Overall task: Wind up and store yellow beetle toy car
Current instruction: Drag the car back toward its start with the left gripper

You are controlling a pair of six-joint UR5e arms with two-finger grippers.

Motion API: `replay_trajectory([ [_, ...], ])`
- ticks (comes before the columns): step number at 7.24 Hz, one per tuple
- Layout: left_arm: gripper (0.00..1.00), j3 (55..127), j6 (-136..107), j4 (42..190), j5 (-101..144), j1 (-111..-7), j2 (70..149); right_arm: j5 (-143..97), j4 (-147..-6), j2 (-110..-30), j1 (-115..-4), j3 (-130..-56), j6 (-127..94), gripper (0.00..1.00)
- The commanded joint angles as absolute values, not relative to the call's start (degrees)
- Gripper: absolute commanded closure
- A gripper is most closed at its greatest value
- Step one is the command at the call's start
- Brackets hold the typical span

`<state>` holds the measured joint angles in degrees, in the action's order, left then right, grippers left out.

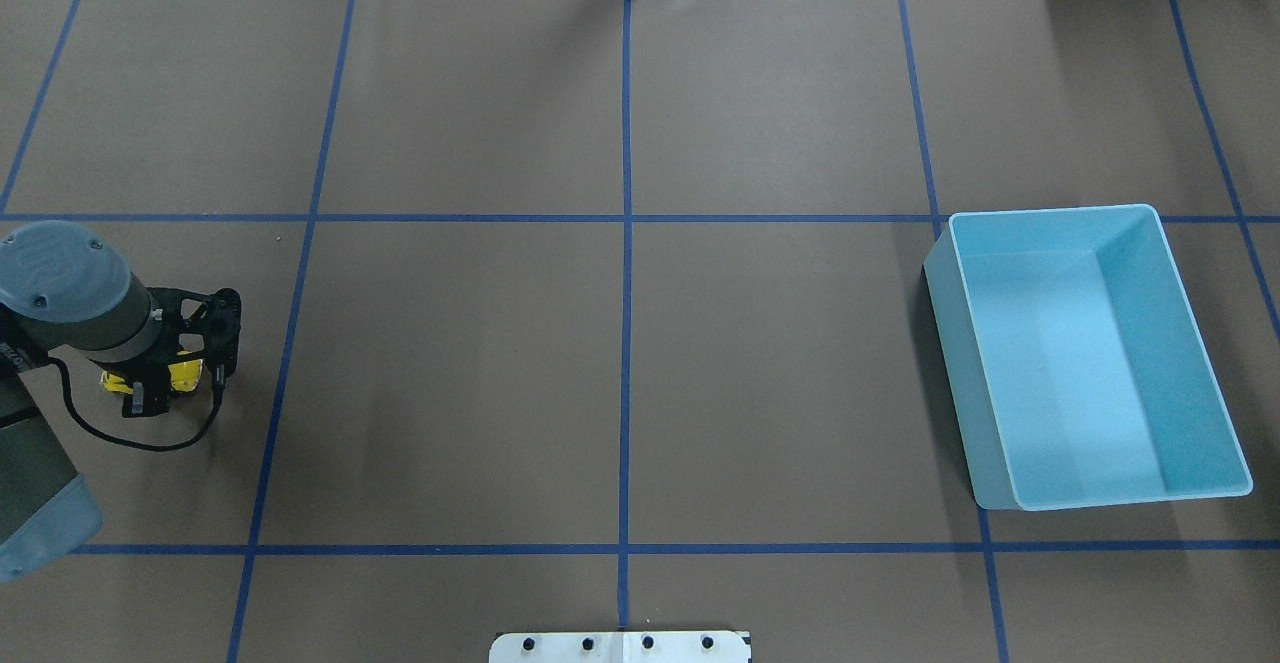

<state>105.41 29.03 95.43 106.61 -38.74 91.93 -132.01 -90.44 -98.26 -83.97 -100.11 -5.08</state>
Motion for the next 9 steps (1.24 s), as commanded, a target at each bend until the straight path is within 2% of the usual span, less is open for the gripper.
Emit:
replay_trajectory([
  [1, 1.0, 105.5, 29.0, 97.2, 106.9, -38.9, 90.3, -132.0, -90.4, -98.3, -83.9, -100.1, -5.0, 0.0],
  [9, 1.0, 105.6, 29.1, 103.5, 109.0, -39.9, 85.3, -132.0, -90.4, -98.3, -83.9, -100.1, -5.1, 0.0],
])
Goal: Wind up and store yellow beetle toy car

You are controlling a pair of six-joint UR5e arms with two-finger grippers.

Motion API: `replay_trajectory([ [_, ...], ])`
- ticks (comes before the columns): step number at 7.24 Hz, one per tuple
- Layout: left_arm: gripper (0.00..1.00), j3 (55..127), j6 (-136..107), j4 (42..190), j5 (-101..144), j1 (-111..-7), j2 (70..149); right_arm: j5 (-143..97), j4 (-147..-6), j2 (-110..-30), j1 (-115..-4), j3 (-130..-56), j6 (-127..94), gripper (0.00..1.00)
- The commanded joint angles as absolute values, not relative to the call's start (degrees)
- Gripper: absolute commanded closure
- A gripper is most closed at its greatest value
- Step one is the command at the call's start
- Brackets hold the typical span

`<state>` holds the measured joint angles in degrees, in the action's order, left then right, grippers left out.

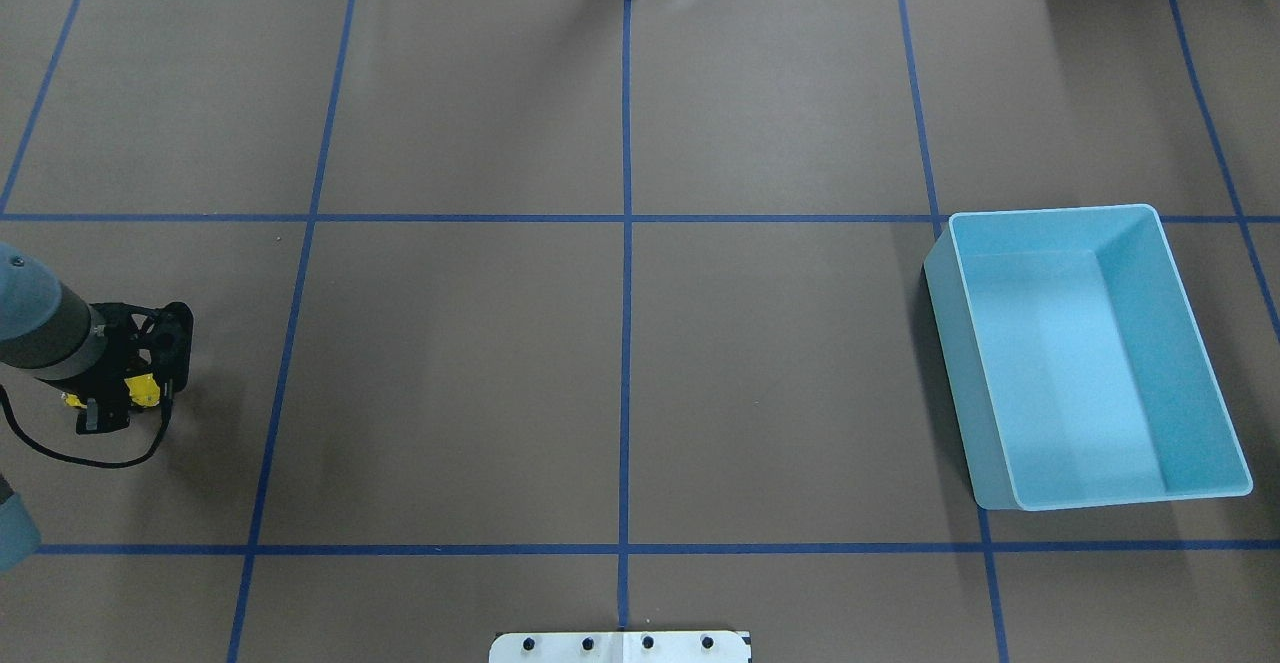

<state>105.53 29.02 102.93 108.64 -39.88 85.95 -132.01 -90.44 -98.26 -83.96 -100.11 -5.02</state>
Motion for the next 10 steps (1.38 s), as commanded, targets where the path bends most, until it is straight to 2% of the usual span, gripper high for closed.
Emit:
replay_trajectory([
  [1, 1.0, 105.6, 29.1, 103.6, 109.0, -39.9, 85.0, -132.0, -90.4, -98.3, -83.9, -100.1, -5.1, 0.0],
  [10, 1.0, 105.2, 29.1, 109.7, 111.0, -40.7, 81.0, -132.0, -90.4, -98.3, -83.9, -100.1, -5.1, 0.0],
])
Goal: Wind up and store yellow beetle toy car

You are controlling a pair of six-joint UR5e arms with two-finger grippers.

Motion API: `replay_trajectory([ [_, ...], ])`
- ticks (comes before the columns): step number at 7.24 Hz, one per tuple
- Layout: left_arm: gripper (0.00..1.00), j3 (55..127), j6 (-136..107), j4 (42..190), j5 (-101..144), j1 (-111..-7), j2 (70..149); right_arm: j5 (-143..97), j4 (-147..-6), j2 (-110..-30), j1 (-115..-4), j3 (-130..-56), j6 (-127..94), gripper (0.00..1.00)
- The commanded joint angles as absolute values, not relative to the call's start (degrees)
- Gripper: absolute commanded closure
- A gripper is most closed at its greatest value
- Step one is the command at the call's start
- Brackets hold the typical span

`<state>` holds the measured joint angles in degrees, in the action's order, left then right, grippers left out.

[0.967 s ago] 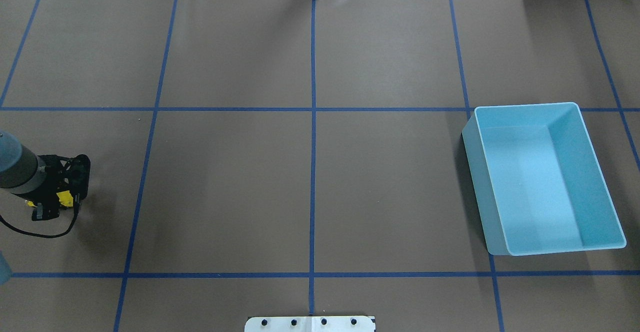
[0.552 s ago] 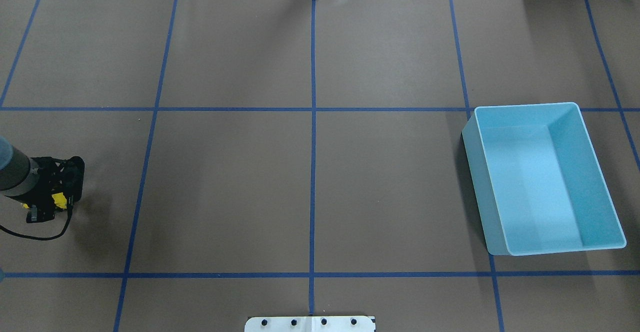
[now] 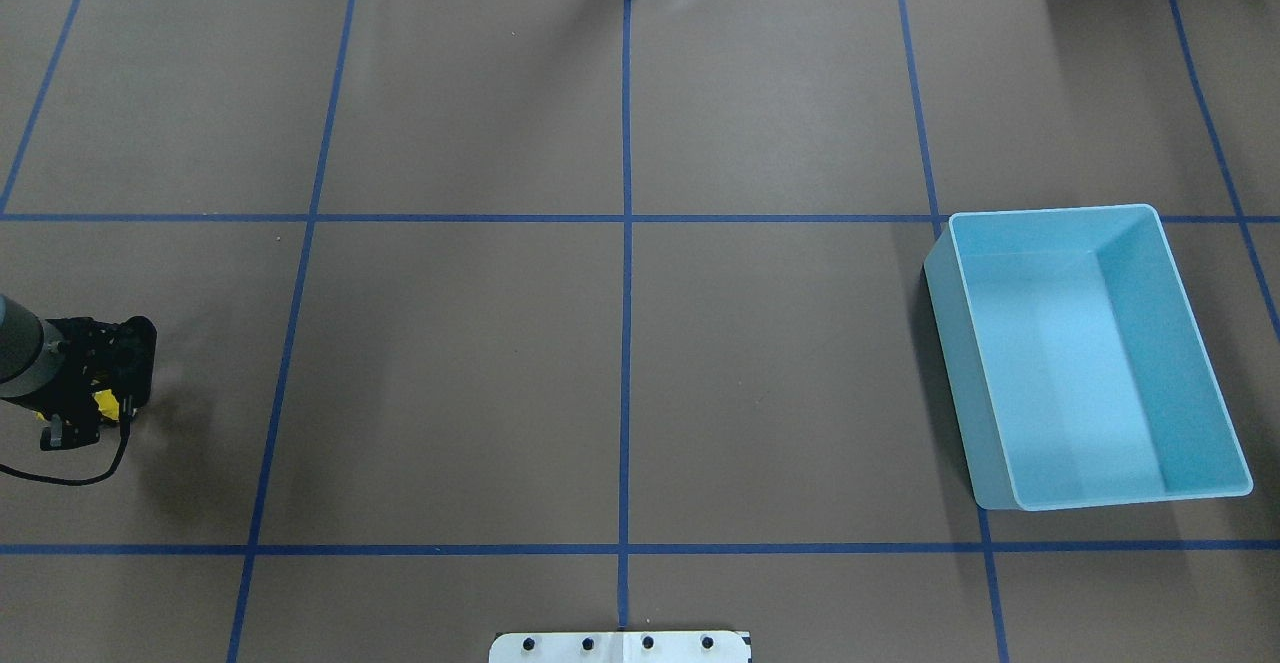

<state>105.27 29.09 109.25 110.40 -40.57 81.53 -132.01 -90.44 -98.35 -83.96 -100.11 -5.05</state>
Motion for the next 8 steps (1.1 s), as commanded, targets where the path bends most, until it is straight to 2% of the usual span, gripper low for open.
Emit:
replay_trajectory([
  [1, 1.0, 104.9, 29.1, 111.1, 111.2, -40.8, 80.7, -132.0, -90.4, -98.3, -83.9, -100.1, -5.1, 0.0],
  [5, 1.0, 104.9, 29.1, 112.0, 111.9, -41.2, 79.9, -132.0, -90.4, -98.3, -83.9, -100.1, -5.0, 0.0],
  [6, 0.02, 105.0, 29.1, 112.1, 112.0, -41.6, 79.9, -132.0, -90.4, -98.3, -83.9, -100.1, -5.0, 0.0],
  [8, 0.0, 104.9, 29.4, 112.2, 112.1, -41.7, 80.0, -132.0, -90.4, -98.3, -84.0, -100.1, -5.1, 0.0],
])
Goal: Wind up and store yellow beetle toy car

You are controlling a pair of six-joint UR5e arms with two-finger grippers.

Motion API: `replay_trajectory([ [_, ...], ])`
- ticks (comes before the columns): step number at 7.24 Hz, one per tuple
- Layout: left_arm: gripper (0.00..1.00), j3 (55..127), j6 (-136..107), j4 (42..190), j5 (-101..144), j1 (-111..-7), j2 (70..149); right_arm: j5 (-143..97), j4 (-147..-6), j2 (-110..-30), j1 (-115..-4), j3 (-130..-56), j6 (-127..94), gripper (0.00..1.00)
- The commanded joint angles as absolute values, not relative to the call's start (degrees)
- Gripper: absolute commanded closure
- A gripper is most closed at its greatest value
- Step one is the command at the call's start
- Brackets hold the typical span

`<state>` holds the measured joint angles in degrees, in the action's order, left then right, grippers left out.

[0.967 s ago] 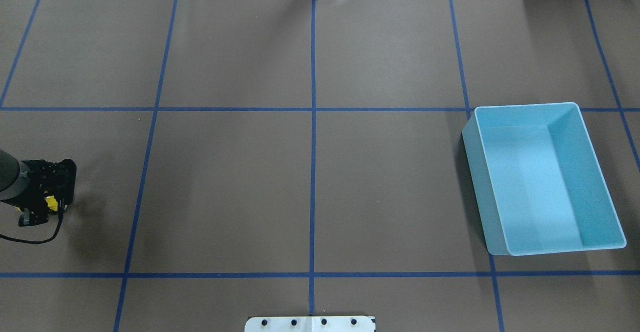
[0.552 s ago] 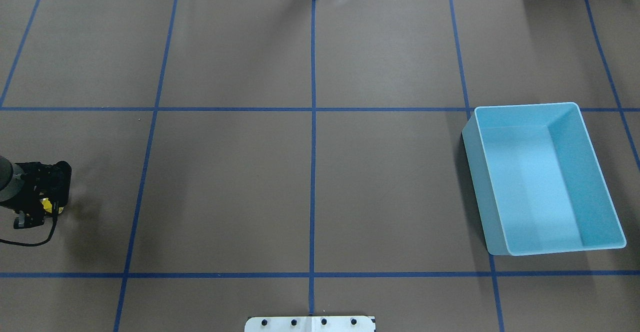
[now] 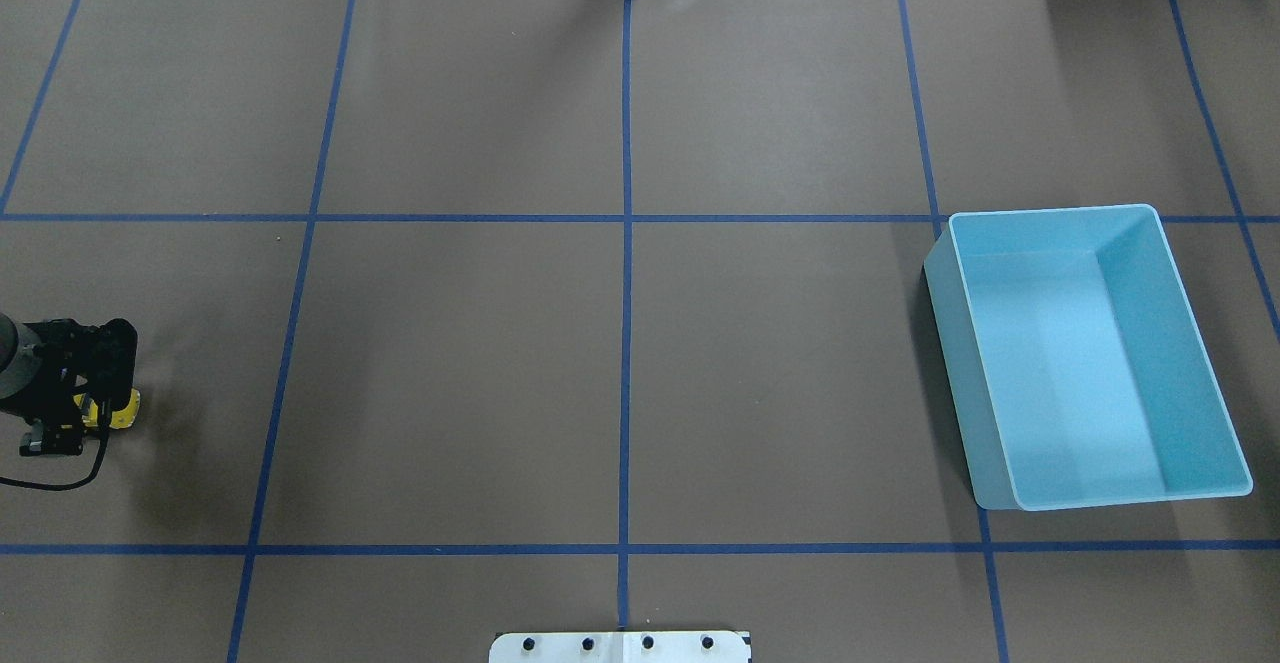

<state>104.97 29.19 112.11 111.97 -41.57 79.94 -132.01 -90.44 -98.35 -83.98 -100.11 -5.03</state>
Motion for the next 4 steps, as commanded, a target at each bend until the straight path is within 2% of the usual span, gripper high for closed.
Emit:
replay_trajectory([
  [1, 0.0, 104.5, 29.4, 113.1, 113.1, -41.7, 79.9, -132.0, -90.4, -98.3, -83.9, -100.1, -5.1, 0.0],
  [4, 0.0, 104.5, 29.4, 113.2, 113.6, -42.2, 79.9, -132.0, -90.4, -98.3, -84.0, -100.1, -5.1, 0.0],
])
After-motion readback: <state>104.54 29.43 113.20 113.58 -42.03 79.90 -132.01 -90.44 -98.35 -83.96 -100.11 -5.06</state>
